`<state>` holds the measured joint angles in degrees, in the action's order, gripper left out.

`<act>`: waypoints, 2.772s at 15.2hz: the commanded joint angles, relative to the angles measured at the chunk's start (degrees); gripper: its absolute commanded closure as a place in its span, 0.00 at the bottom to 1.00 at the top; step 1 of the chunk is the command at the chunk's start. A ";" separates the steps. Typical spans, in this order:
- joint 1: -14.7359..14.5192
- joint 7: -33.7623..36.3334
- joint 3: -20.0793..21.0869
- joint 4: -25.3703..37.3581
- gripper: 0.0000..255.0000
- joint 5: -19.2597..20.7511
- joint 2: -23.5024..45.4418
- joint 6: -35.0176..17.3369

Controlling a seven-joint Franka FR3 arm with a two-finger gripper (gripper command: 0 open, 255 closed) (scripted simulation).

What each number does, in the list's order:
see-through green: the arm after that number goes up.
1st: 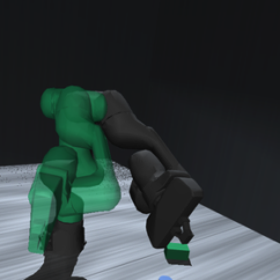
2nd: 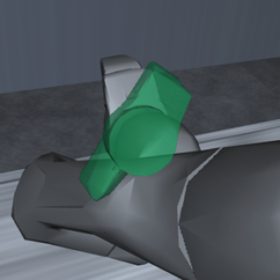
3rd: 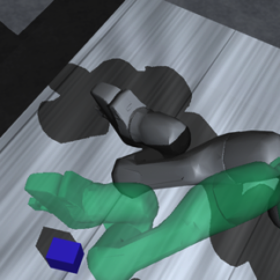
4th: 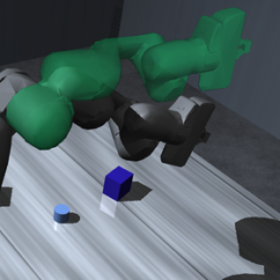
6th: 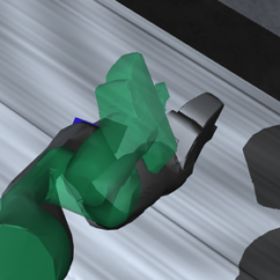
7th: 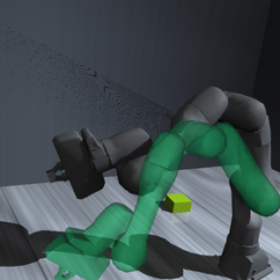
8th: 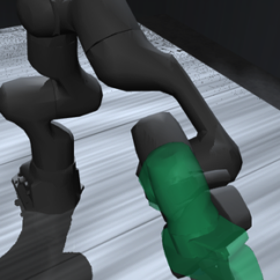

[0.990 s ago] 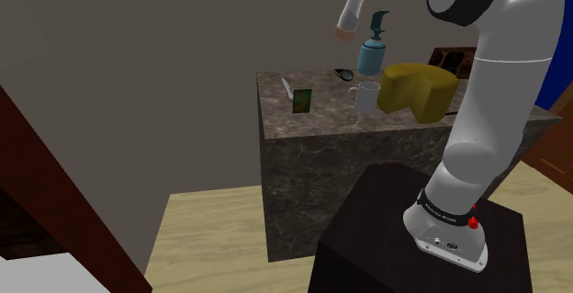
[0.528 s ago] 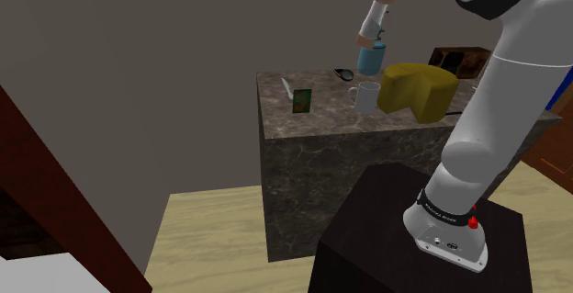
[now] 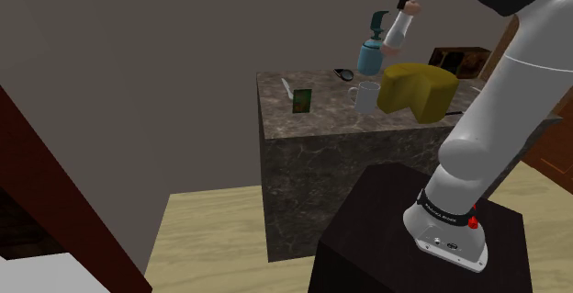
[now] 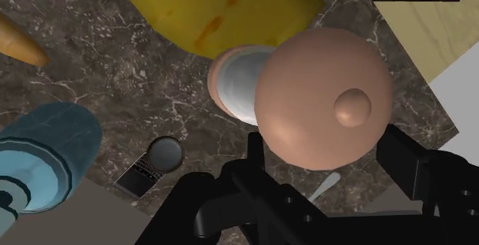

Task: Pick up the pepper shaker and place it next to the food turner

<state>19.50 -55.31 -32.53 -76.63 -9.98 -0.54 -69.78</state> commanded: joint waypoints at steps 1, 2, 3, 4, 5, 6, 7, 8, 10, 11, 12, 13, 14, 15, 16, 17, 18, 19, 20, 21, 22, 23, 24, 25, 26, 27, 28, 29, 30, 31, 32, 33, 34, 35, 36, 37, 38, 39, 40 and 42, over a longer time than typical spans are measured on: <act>1.44 -3.21 -1.48 -0.50 1.00 0.14 0.47 -0.40; 2.11 -4.72 -2.21 -0.92 1.00 0.27 0.59 -0.69; 2.81 -6.25 -2.95 -1.26 1.00 0.36 0.80 -0.96; 3.56 -7.81 -3.68 -1.51 1.00 0.40 1.09 -1.21; 4.33 -9.39 -4.42 -1.68 1.00 0.39 1.47 -1.45; 5.13 -10.99 -5.17 -1.77 1.00 0.33 1.94 -1.67; 5.98 -12.62 -5.90 -1.77 1.00 0.21 2.50 -1.87; 6.85 -14.26 -6.66 -1.69 1.00 0.02 3.15 -2.05; 8.69 -17.62 -8.16 -1.28 1.00 -0.53 4.71 -2.34; 9.70 -19.33 -8.89 -0.94 1.00 -0.90 5.63 -2.45; 10.78 -21.04 -9.58 -0.51 1.00 -1.34 6.64 -2.53; 11.86 -22.78 -10.31 0.00 1.00 -1.86 7.74 -2.58; 13.08 -24.51 -10.92 0.61 1.00 -2.43 8.92 -2.60; 14.36 -26.24 -11.51 1.32 1.00 -3.07 10.18 -2.57; 15.71 -27.96 -12.05 2.13 1.00 -3.78 11.52 -2.52; 17.15 -29.67 -12.54 3.04 1.00 -4.54 12.94 -2.41; 15.93 -27.85 -11.99 2.71 1.00 -4.12 12.06 -2.35; 15.92 -27.85 -12.00 2.71 0.00 -4.12 12.06 -2.35; 13.54 -27.58 -11.91 -2.07 0.00 0.18 8.97 -5.75; 11.55 -27.10 -11.74 -6.50 0.00 4.29 6.06 -8.88; 10.05 -26.46 -11.38 -10.61 0.00 8.28 3.29 -11.76; 9.02 -25.73 -10.84 -14.47 0.00 12.14 0.69 -14.41; 8.34 -24.97 -10.24 -18.10 0.00 15.86 -1.72 -16.84; 8.02 -24.20 -9.55 -21.54 0.00 19.46 -3.96 -19.10; 8.08 -23.82 -9.07 -23.24 0.00 21.26 -5.03 -20.21; 8.18 -23.68 -9.02 -24.21 0.00 21.42 -5.28 -20.98; 8.24 -23.55 -9.01 -25.17 0.00 21.58 -5.51 -21.74; 8.28 -23.42 -9.03 -26.10 0.00 21.73 -5.72 -22.50; 8.32 -23.30 -9.05 -27.02 0.00 21.88 -5.92 -23.26; 8.37 -23.19 -9.08 -27.92 0.00 22.02 -6.10 -24.02; 8.42 -23.09 -9.12 -28.81 0.00 22.15 -6.26 -24.78; 8.48 -22.99 -9.16 -29.68 0.00 22.27 -6.41 -25.53; 8.51 -22.94 -9.19 -30.18 0.00 22.34 -6.48 -25.97; 8.51 -22.94 -9.18 -30.19 0.00 22.34 -6.49 -25.97; 8.51 -22.94 -9.19 -30.18 0.00 22.34 -6.48 -25.97; 8.51 -22.94 -9.19 -30.18 0.00 22.34 -6.48 -25.97; 8.51 -22.94 -9.19 -30.18 0.00 22.34 -6.48 -25.97; 8.51 -22.94 -9.19 -30.18 0.00 22.34 -6.48 -25.97; 8.51 -22.94 -9.19 -30.18 0.00 22.34 -6.48 -25.97; 8.51 -22.94 -9.19 -30.16 1.00 22.33 -6.48 -25.96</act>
<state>28.01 -78.26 -41.72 -106.80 12.35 -7.02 -95.73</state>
